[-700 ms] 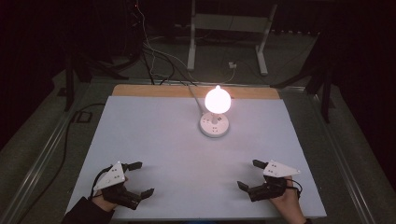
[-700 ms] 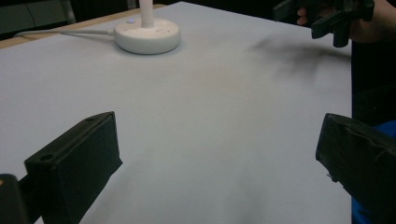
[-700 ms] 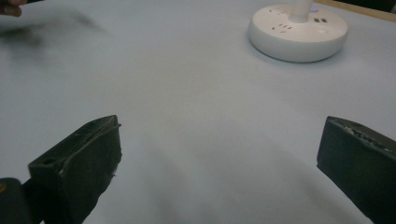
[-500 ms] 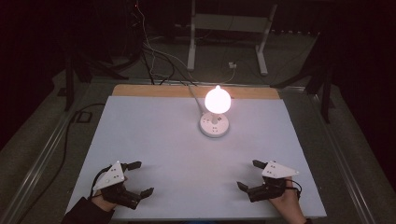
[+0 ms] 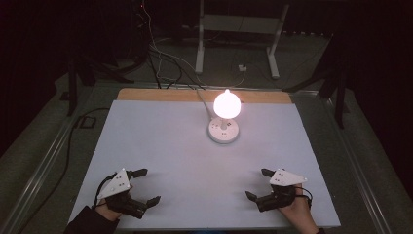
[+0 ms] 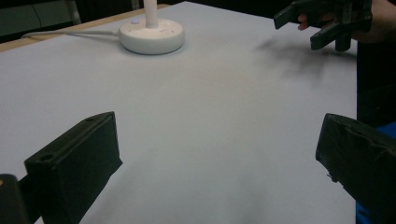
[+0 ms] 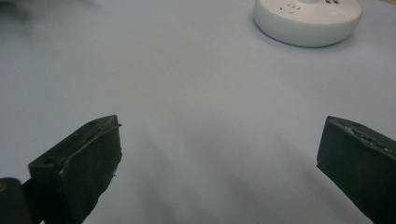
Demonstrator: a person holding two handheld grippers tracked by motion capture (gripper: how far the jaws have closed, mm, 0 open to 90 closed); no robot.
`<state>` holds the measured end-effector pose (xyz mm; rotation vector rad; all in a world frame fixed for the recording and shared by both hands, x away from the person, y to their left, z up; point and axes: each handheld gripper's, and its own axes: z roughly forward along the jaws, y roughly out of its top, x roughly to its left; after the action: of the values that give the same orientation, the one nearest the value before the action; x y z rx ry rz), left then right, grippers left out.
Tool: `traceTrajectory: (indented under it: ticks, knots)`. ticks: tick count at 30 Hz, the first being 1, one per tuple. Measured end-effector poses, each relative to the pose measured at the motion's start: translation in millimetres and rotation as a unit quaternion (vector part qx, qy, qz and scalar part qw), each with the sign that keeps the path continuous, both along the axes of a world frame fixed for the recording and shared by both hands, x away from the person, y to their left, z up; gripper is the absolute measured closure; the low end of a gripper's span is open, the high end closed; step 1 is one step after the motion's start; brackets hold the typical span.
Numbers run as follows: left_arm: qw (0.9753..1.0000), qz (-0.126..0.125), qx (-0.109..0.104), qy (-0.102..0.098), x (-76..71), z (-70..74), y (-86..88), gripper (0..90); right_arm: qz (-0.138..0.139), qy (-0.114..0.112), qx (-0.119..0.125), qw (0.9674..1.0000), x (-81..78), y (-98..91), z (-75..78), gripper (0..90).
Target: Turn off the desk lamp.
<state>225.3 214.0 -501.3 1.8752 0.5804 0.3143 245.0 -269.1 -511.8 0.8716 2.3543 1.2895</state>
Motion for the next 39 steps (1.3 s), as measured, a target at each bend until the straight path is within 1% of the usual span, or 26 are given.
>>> traceTrajectory:
  ticks: [4,7,10,12,14,16,18,20,21,23,25,27,31,32,33,34,37,39]
  knots:
    - [1.0000,0.000,0.003,-0.002,-0.4,0.1,-0.1,0.4,0.004,0.001,0.014,0.9999,-1.5,-0.3,3.2,0.0]
    - [1.0000,-0.001,0.000,0.000,0.2,-0.1,-0.3,0.4,0.002,0.000,0.009,1.0000,-2.3,1.2,4.5,0.0]
    - [1.0000,0.000,0.002,-0.002,0.0,0.0,-0.2,0.4,0.000,-0.006,0.001,1.0000,-3.1,2.6,5.3,0.0]
    - [1.0000,0.000,-0.003,-0.003,-0.5,0.7,0.0,0.4,-0.001,-0.005,0.004,1.0000,-4.1,4.1,7.6,0.0]
    - [1.0000,0.000,-0.002,-0.003,-0.5,0.5,0.0,0.4,-0.001,-0.005,0.004,1.0000,-4.1,4.5,8.1,0.0]
    - [1.0000,0.000,-0.001,-0.002,-0.4,0.4,-0.2,0.4,0.000,0.004,0.005,1.0000,-4.7,6.5,9.4,0.0]
    - [1.0000,-0.001,-0.002,-0.001,-0.5,0.7,-0.3,0.4,0.002,0.007,0.003,1.0000,-5.4,8.5,11.8,0.0]
    - [1.0000,-0.001,-0.001,-0.002,-0.6,0.5,-0.4,0.4,0.004,0.006,0.006,1.0000,-5.4,9.6,13.0,0.0]
    - [1.0000,-0.001,0.000,-0.002,-0.5,0.3,-0.5,0.4,0.006,0.010,0.012,0.9999,-5.4,11.6,16.3,0.0]
    - [1.0000,-0.001,-0.002,0.000,-0.3,0.3,-0.6,0.4,0.006,0.006,0.013,0.9999,-5.5,12.5,17.8,0.0]
    - [1.0000,-0.001,-0.001,-0.001,-0.2,0.1,-0.8,0.4,0.005,0.006,0.021,0.9997,-4.3,14.8,22.5,0.0]
    - [1.0000,-0.001,0.002,0.000,0.0,0.0,-0.8,0.4,0.005,0.005,0.021,0.9998,-3.8,15.8,23.9,0.0]
    - [1.0000,-0.001,-0.001,0.000,-0.1,0.0,-0.7,0.4,0.006,0.000,0.022,0.9997,-1.0,17.4,29.2,0.0]
    - [1.0000,-0.001,0.000,0.000,-0.1,0.0,-0.6,0.4,0.005,-0.006,0.025,0.9997,-0.2,17.9,32.2,0.0]
    - [1.0000,-0.001,-0.001,0.000,-0.1,0.1,-0.6,0.4,0.005,-0.006,0.025,0.9997,-0.2,17.9,32.2,0.0]
    - [1.0000,-0.002,-0.002,0.001,-0.1,0.1,-0.6,0.4,0.003,-0.013,0.027,0.9996,0.8,17.9,35.5,0.0]
    - [1.0000,-0.001,-0.001,0.000,-0.3,0.0,-0.8,0.4,-0.001,-0.018,0.029,0.9994,3.5,17.6,39.6,0.0]
    - [1.0000,-0.001,-0.004,0.001,-0.2,0.3,-0.7,0.4,-0.002,-0.022,0.031,0.9993,5.8,17.6,42.6,0.0]
